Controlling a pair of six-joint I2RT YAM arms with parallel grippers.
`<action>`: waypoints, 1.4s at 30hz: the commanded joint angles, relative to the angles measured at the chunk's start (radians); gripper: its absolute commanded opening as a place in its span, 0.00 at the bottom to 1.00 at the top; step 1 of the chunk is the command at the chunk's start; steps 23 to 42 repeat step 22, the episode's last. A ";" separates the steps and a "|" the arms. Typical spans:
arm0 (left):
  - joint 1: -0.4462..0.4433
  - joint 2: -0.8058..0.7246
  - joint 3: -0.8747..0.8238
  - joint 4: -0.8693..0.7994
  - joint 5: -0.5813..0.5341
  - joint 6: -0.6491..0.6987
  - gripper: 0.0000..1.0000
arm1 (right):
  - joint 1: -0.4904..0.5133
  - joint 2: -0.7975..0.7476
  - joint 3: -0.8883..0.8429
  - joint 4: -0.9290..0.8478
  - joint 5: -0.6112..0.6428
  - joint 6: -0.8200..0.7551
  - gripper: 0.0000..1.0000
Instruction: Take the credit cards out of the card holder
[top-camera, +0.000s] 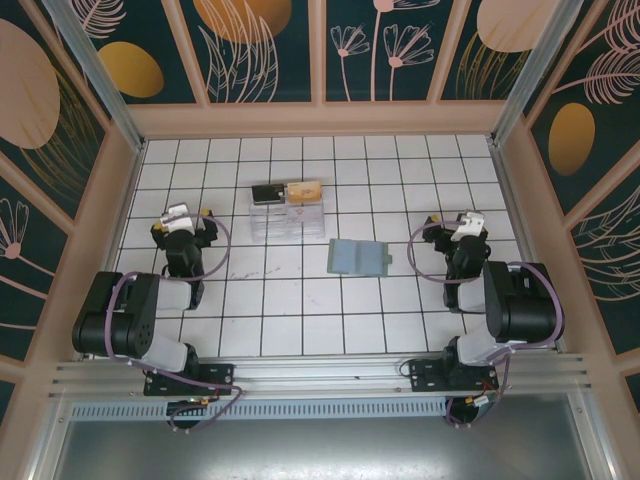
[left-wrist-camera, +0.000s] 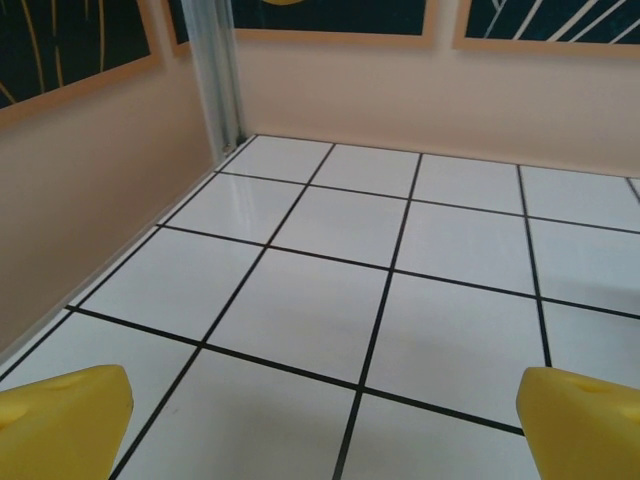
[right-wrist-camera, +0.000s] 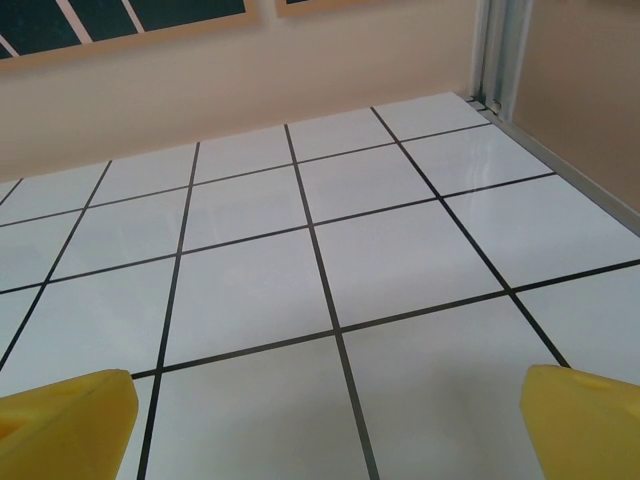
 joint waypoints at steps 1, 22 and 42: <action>0.018 0.042 -0.071 0.267 0.075 0.004 0.99 | 0.010 0.003 0.018 0.052 -0.021 -0.016 0.99; 0.018 0.023 -0.056 0.195 0.082 0.006 0.99 | 0.010 0.003 0.019 0.049 -0.022 -0.016 0.99; 0.018 0.023 -0.056 0.195 0.082 0.006 0.99 | 0.010 0.003 0.019 0.049 -0.022 -0.016 0.99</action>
